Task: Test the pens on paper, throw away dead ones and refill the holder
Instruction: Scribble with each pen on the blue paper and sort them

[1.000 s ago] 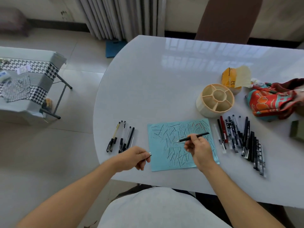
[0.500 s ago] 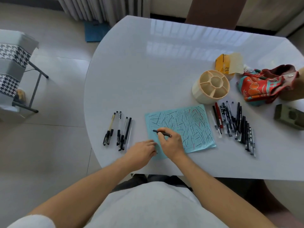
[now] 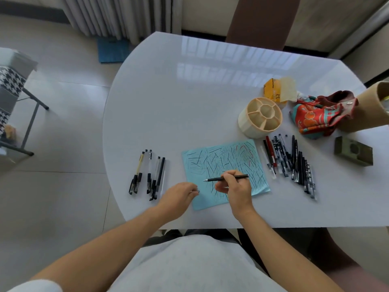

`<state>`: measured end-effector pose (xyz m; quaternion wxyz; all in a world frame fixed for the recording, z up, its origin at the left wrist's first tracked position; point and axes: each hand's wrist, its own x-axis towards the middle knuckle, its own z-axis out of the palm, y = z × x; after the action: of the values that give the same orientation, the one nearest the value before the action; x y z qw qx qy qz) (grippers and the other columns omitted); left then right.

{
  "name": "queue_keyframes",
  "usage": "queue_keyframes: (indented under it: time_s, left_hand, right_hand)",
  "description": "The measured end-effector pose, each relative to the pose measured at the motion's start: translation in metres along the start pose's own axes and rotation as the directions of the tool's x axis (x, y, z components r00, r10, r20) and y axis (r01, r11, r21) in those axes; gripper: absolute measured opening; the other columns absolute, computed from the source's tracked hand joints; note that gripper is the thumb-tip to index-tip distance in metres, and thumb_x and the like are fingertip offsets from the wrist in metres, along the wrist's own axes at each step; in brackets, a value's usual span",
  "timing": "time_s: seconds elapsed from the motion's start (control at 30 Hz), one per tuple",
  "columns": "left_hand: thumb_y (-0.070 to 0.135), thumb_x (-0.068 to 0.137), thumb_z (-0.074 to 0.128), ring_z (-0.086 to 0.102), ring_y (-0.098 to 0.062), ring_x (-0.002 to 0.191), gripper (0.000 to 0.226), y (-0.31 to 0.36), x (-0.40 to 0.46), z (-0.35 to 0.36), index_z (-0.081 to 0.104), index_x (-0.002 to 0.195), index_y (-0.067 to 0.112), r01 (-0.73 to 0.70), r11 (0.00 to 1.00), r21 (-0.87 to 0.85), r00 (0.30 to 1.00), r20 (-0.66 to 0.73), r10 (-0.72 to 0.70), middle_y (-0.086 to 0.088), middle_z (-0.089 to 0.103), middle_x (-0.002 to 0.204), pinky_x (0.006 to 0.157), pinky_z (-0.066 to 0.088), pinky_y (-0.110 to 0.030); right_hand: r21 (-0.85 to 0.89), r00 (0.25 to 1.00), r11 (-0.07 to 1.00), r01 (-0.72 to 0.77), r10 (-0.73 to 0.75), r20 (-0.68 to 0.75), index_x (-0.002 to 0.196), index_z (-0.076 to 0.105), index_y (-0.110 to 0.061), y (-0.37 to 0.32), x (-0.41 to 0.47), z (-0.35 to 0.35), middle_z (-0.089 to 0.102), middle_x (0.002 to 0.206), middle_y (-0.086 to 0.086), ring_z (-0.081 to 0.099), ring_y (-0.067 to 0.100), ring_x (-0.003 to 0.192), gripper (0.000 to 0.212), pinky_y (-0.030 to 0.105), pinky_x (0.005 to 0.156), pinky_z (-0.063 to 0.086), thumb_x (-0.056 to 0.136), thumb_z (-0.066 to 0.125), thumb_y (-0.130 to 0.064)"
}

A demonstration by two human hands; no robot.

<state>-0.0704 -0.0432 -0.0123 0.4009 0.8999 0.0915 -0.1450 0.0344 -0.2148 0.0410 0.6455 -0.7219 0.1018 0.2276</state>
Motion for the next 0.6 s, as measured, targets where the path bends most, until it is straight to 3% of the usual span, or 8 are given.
queue_keyframes:
  time_s: [0.2,0.33,0.43,0.6]
  left_hand:
    - [0.039,0.102,0.044,0.054,-0.005,0.09,0.021,0.012,-0.001,-0.004,0.062,0.108,0.027,0.011,0.999,-0.031,1.0,-0.017,-0.012,0.016,0.062,0.099,0.075,0.045,-0.027]
    - [0.037,0.101,0.046,0.05,-0.002,0.071,0.019,0.032,0.002,-0.009,0.062,0.102,0.027,-0.036,0.999,-0.005,0.999,-0.024,0.036,0.018,0.059,0.084,0.058,0.031,-0.015]
    - [0.033,0.102,0.046,0.052,0.002,0.068,0.017,0.048,0.009,-0.011,0.062,0.098,0.027,-0.062,0.998,0.013,0.998,-0.005,0.062,0.018,0.062,0.082,0.057,0.033,-0.013]
    - [0.022,0.099,0.048,0.06,-0.011,0.07,0.021,0.078,0.022,0.002,0.062,0.084,0.02,-0.059,0.998,-0.012,0.998,-0.017,0.059,0.01,0.067,0.077,0.067,0.05,-0.032]
  right_hand:
    - [0.012,0.997,1.0,0.021,-0.022,0.081,0.072,0.066,-0.015,-0.002,-0.012,-0.008,0.059,0.065,0.012,0.063,0.019,0.057,0.014,0.037,0.061,0.061,0.085,0.061,-0.013]
    - [0.001,0.989,1.0,0.004,-0.004,0.148,0.073,0.066,-0.015,-0.002,-0.007,-0.016,0.059,0.066,0.008,0.063,0.02,0.059,0.014,0.039,0.064,0.061,0.087,0.062,-0.014]
    - [-0.013,0.959,0.998,-0.058,0.06,0.277,0.076,0.067,-0.015,-0.001,-0.005,-0.023,0.064,0.069,0.015,0.065,0.027,0.066,0.02,0.042,0.07,0.061,0.096,0.061,-0.015]
    - [-0.064,0.955,0.996,-0.056,0.072,0.288,0.085,0.068,-0.008,0.005,0.0,-0.041,0.07,0.072,0.014,0.068,0.028,0.068,0.027,0.037,0.071,0.061,0.105,0.055,-0.019]
